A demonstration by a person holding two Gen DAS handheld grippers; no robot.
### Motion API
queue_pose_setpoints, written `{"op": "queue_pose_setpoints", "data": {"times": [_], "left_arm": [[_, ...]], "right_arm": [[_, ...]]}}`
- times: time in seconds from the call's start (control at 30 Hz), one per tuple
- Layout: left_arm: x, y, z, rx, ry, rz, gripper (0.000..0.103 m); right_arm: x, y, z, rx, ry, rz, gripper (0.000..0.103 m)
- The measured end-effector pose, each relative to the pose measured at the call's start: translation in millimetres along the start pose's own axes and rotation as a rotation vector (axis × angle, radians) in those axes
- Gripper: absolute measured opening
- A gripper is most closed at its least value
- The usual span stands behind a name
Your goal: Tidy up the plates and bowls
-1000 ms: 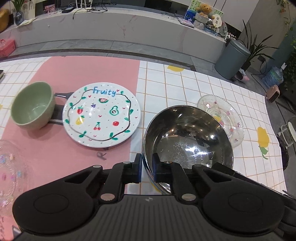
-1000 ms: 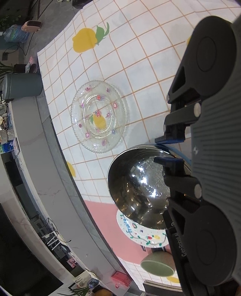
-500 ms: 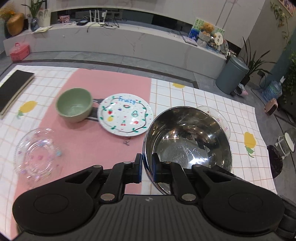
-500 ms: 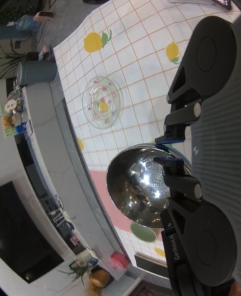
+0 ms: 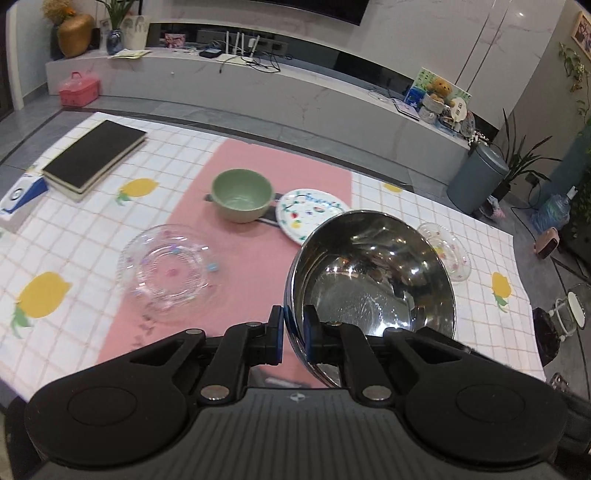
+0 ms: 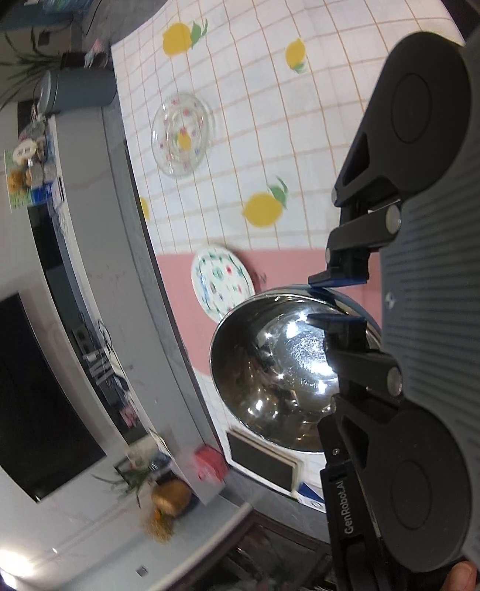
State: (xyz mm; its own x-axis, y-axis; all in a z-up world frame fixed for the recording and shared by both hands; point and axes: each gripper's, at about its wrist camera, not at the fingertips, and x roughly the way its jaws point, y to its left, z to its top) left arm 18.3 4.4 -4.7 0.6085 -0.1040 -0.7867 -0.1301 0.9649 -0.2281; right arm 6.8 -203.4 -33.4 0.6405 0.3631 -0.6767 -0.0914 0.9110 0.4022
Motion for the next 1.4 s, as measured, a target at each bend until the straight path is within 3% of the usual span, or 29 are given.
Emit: {"op": "queue_pose_setpoints", "data": {"times": [0.23, 0.63, 0.8, 1.4], "left_arm": [[-14, 40, -17, -0.062, 0.045, -0.005, 0.013], [-15, 81, -38, -0.129, 0.089, 0.021, 0.013], [-5, 94, -47, -0.165, 0.135, 0.029, 0.014], [-8, 114, -56, -0.151, 0.173, 0.063, 0.017]], "right_arm": [[-1, 27, -14, -0.062, 0.04, 0.058, 0.013], [28, 47, -34, -0.105, 0.15, 0.068, 0.012], [43, 51, -42, -0.114, 0.195, 0.052, 0.011], [73, 68, -62, -0.154, 0.31, 0.044, 0.011]]}}
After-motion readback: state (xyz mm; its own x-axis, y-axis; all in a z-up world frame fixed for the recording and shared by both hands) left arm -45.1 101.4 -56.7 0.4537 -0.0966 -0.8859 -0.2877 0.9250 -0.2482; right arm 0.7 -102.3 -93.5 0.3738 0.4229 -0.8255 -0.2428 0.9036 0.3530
